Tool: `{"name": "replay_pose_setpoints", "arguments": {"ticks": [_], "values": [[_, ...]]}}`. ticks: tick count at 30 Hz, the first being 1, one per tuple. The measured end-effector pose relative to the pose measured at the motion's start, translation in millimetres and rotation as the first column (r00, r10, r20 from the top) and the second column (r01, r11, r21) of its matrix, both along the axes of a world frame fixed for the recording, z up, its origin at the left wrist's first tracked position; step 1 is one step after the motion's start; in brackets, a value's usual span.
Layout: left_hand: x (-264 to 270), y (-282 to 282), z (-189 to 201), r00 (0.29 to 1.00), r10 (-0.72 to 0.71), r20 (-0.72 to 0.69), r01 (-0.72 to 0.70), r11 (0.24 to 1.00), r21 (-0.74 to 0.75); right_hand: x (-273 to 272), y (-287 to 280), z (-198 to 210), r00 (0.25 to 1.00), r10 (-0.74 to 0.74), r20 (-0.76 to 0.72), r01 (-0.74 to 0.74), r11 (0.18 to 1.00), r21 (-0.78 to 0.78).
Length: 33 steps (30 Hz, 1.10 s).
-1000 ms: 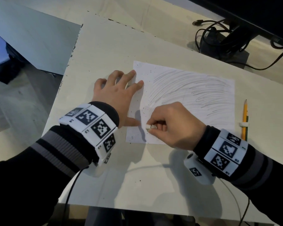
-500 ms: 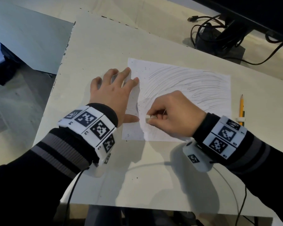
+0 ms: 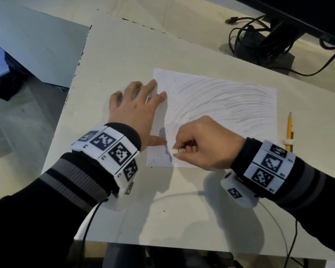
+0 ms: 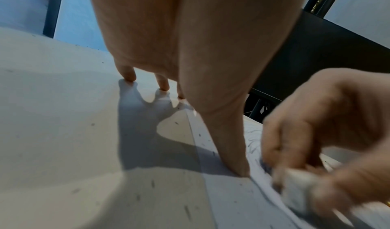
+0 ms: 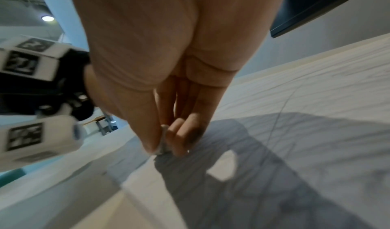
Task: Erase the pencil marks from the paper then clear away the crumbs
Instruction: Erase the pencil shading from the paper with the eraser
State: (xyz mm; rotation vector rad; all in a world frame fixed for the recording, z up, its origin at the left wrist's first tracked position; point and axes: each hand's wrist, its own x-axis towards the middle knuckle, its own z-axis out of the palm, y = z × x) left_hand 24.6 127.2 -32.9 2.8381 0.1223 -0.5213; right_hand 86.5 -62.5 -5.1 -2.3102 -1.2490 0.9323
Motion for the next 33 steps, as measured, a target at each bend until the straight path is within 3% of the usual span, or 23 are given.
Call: {"name": "replay_pose_setpoints", "arguments": {"ticks": [3, 8, 13, 18, 23, 26, 28, 31, 33], "values": [[-1, 1, 0, 1.000, 0.001, -0.002, -0.001, 1.000, 0.001, 8, 1, -1, 0.990, -0.126, 0.065, 0.120, 0.989, 0.084], [1, -1, 0, 1.000, 0.005, -0.001, -0.005, 1.000, 0.002, -6, 1, 1, 0.998, -0.007, -0.063, 0.007, 1.000, -0.004], [1, 0, 1, 1.000, 0.006, -0.012, -0.006, 1.000, -0.004, 21, 10, 2, 0.969, -0.228, 0.094, 0.218, 0.970, 0.109], [1, -1, 0, 1.000, 0.005, -0.008, -0.005, 1.000, -0.004, 14, 8, 5, 0.996, -0.087, -0.026, 0.086, 0.996, -0.038], [0, -1, 1, 1.000, 0.012, -0.005, -0.012, 1.000, -0.005, 25, 15, 1, 0.957, -0.271, 0.101, 0.260, 0.960, 0.104], [1, -1, 1, 1.000, 0.012, -0.006, -0.012, 1.000, -0.001, 18, 9, 5, 0.981, -0.193, 0.006, 0.193, 0.981, -0.007], [1, -1, 1, 1.000, 0.017, -0.002, -0.017, 1.000, -0.009, 21, 10, 8, 0.985, -0.168, 0.022, 0.169, 0.985, -0.031], [1, -1, 1, 1.000, 0.022, -0.004, -0.022, 1.000, -0.019, 35, 17, 3, 0.938, -0.319, 0.133, 0.309, 0.947, 0.090], [0, -1, 1, 1.000, 0.017, -0.006, -0.017, 1.000, -0.012, 36, 17, 1, 0.931, -0.346, 0.118, 0.335, 0.936, 0.108]]}}
